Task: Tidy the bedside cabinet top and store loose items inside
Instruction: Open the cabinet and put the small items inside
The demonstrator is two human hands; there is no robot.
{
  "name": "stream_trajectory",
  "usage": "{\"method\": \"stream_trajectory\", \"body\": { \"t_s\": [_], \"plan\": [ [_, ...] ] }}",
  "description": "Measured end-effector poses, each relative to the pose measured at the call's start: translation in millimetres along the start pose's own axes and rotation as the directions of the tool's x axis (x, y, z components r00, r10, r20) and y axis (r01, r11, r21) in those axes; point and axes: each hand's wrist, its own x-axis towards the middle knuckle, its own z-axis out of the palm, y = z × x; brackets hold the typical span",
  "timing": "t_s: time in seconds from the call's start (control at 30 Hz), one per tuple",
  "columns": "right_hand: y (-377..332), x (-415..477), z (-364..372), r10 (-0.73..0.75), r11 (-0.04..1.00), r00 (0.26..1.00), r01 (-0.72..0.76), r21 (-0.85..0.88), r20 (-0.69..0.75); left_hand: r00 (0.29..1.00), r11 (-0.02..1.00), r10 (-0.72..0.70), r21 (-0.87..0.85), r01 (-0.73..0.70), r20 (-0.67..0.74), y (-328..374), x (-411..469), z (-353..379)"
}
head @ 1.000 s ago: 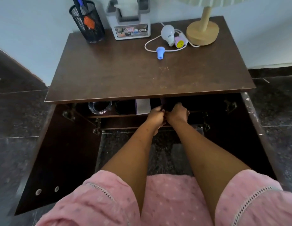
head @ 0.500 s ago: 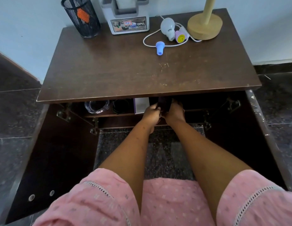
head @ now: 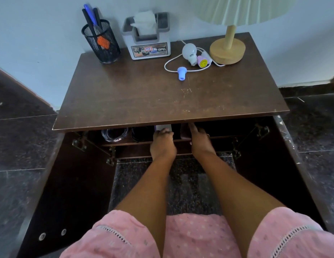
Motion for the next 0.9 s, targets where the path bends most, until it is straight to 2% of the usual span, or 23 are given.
{"method": "stream_trajectory", "body": {
  "t_s": [0.07, 0.2, 0.4, 0.67, 0.9],
  "plan": [
    [-2.9, -4.7, -1.8, -0.079, 0.994, 0.997, 0.079, -0.071, 0.011, 1.000, 0.987, 0.022, 0.158, -0.022, 0.003, -12.6, -3.3, -0.2],
    [-6.8, -6.4, 2.0, -0.134, 0.974, 0.987, 0.148, -0.170, 0.091, 0.999, 0.967, 0.040, 0.250, -0.048, 0.037, -35.8, 6.1, -0.4],
    [-8.0, 6.1, 8.4, -0.119, 0.971, 0.989, 0.135, -0.196, 0.090, 0.993, 0.964, 0.076, 0.247, -0.097, 0.091, -30.7, 14.3, 12.3],
    [-2.1, 15.2, 16.2, -0.140, 0.976, 0.990, 0.140, -0.164, 0.012, 0.998, 0.971, 0.070, 0.229, -0.066, -0.008, -36.3, 29.8, 18.3],
    [0.3, 6.8, 16.9, -0.145, 0.982, 0.989, 0.140, -0.127, -0.027, 0.998, 0.959, 0.059, 0.277, -0.066, 0.035, -33.2, 22.6, 13.2]
  ]
}}
